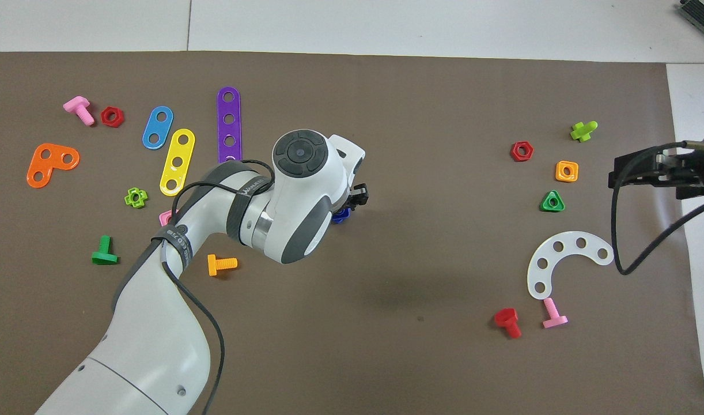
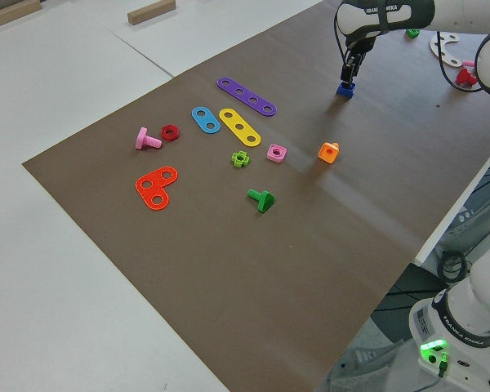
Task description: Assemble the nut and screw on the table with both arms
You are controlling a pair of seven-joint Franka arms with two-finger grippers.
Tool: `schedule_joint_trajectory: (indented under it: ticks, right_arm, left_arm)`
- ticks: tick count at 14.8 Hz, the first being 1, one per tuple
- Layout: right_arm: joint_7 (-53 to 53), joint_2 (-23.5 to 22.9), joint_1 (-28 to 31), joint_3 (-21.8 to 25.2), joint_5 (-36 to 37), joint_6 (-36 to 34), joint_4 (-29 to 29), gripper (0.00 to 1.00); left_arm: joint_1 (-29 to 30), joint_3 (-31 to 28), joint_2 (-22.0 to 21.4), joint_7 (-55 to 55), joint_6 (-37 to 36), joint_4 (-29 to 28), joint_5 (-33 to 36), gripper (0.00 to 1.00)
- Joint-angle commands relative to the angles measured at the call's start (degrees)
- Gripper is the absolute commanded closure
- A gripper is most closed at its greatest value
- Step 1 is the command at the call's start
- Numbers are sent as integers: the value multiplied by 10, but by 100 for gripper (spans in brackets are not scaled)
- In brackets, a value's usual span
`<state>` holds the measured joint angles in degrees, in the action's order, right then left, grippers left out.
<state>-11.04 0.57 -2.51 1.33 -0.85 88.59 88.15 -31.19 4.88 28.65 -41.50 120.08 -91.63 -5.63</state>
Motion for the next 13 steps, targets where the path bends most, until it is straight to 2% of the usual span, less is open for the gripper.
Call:
schedule_joint_trajectory:
  ticks: [1, 3, 4, 8, 11, 13]
  right_arm:
    - [14, 2, 10, -4, -12, -5, 1, 0]
    - [14, 2, 10, -4, -12, -5, 2, 0]
    - [14, 2, 11, -4, -12, -5, 1, 0]
    - [12, 2, 9, -4, -11, 4, 2, 0]
    - [13, 2, 11, -4, -11, 6, 2, 0]
    - [13, 3, 8, -4, -11, 8, 4, 0]
  left_arm:
    - [22, -6, 11, 2, -92, 75, 12, 40]
    - [68, -1, 9, 23, -129, 123, 9, 42]
    - [94, 3, 2, 52, -145, 130, 5, 42]
    - [187, 1, -58, 177, -215, 130, 2, 42]
    - [247, -3, -102, 270, -233, 123, 7, 41]
    - [274, -6, -117, 332, -279, 121, 8, 41]
